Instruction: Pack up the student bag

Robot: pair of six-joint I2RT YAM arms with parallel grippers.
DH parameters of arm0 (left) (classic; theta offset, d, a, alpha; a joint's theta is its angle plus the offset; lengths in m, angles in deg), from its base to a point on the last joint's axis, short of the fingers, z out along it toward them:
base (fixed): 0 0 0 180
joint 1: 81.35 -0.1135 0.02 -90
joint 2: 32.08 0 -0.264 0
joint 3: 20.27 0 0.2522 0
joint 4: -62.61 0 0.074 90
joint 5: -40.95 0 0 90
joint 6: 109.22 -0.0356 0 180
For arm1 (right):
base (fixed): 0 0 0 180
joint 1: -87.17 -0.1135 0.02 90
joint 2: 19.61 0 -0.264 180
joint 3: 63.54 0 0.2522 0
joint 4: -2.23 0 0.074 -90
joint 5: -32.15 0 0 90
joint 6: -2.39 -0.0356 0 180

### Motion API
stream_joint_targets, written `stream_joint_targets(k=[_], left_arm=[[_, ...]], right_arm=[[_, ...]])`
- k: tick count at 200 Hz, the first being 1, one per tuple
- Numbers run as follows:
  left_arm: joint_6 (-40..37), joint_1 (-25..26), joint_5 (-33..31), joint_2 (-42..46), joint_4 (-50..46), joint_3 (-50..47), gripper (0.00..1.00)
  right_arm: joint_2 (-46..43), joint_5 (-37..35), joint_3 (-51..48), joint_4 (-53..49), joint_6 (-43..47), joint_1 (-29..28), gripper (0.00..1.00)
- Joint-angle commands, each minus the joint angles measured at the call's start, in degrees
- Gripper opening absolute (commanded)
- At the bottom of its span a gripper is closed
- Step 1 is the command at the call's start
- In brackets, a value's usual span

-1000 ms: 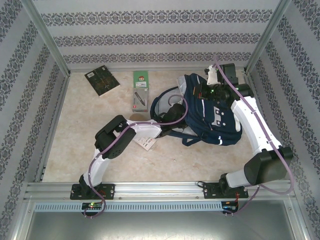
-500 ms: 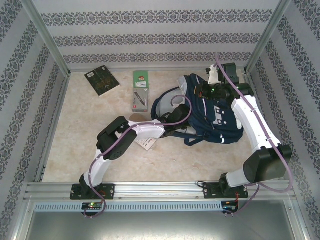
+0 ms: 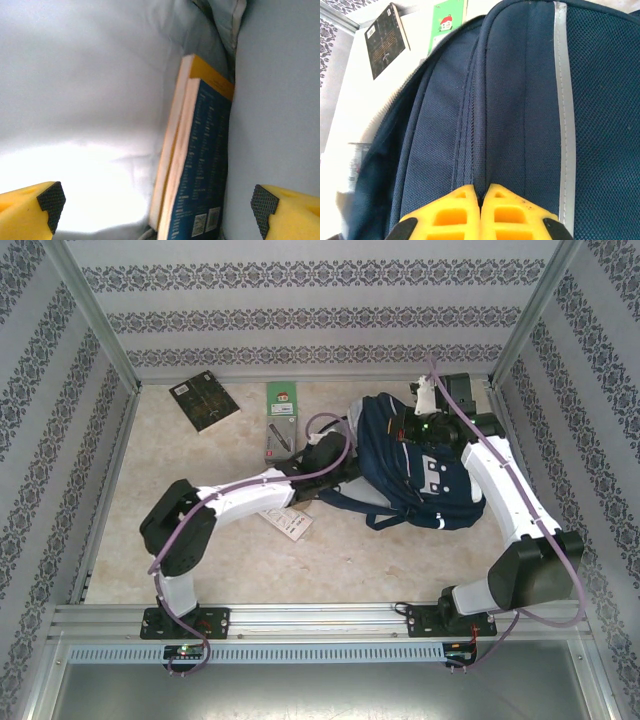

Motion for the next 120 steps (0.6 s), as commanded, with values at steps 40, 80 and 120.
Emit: stream_joint_targets(k=[40,80,120], left_arm=[[-9.8,-5.0,-3.2,14.1,-18.0,-1.9,0.99],[-14.7,-12.7,0.7,15.4,-22.8,-1.5,0.98],[-18.8,-19.1,3.4,13.0,-23.5,-0.3,0.97]], right_arm=[[-2.8,-5.4,-7.6,5.6,2.8,-1.1,0.00],[-2.3,-7.1,-9.1,7.0,2.8,-5.3,0.00],[-0.5,-10.3,-9.7,6.9,2.8,-8.9,0.00]])
